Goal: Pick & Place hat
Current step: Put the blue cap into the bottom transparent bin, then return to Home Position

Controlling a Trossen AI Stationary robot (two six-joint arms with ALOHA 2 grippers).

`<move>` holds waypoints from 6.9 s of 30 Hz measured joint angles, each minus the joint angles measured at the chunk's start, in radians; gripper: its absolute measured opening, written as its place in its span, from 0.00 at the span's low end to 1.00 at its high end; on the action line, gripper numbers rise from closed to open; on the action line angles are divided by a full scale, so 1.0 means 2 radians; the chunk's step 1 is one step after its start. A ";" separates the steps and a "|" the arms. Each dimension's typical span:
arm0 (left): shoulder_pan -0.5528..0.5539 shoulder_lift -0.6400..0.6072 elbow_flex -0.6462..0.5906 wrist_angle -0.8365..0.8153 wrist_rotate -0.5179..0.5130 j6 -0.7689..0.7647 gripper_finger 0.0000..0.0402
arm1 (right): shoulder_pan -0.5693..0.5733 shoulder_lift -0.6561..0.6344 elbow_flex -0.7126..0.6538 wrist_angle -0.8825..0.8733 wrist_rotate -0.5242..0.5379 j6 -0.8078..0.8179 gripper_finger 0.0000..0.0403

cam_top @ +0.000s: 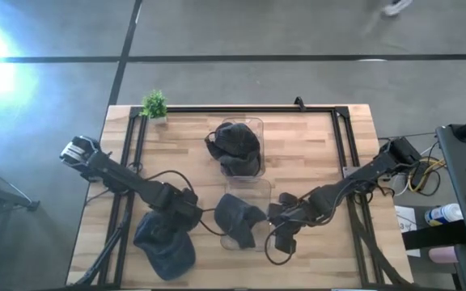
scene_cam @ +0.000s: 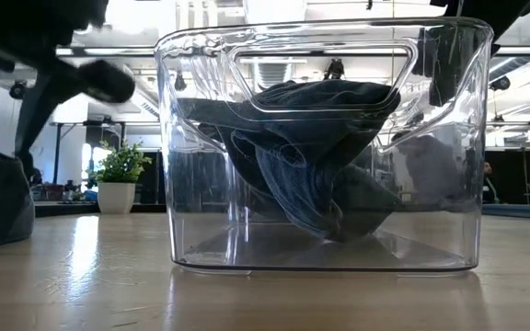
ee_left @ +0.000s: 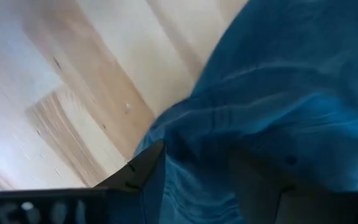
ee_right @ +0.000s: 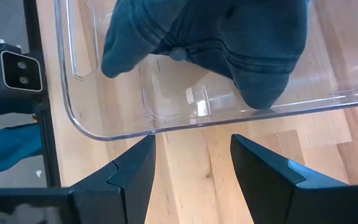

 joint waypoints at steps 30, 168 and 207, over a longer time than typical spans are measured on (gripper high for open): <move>0.013 0.002 0.042 -0.100 -0.043 -0.062 0.01 | 0.014 -0.026 0.000 -0.017 0.071 0.019 0.50; 0.165 0.081 0.313 0.033 0.017 -0.330 0.38 | -0.074 -0.002 -0.026 0.110 0.106 -0.066 0.50; 0.147 -0.343 -0.193 0.555 -0.110 -0.361 0.38 | -0.070 -0.540 -0.288 0.058 0.109 0.061 0.50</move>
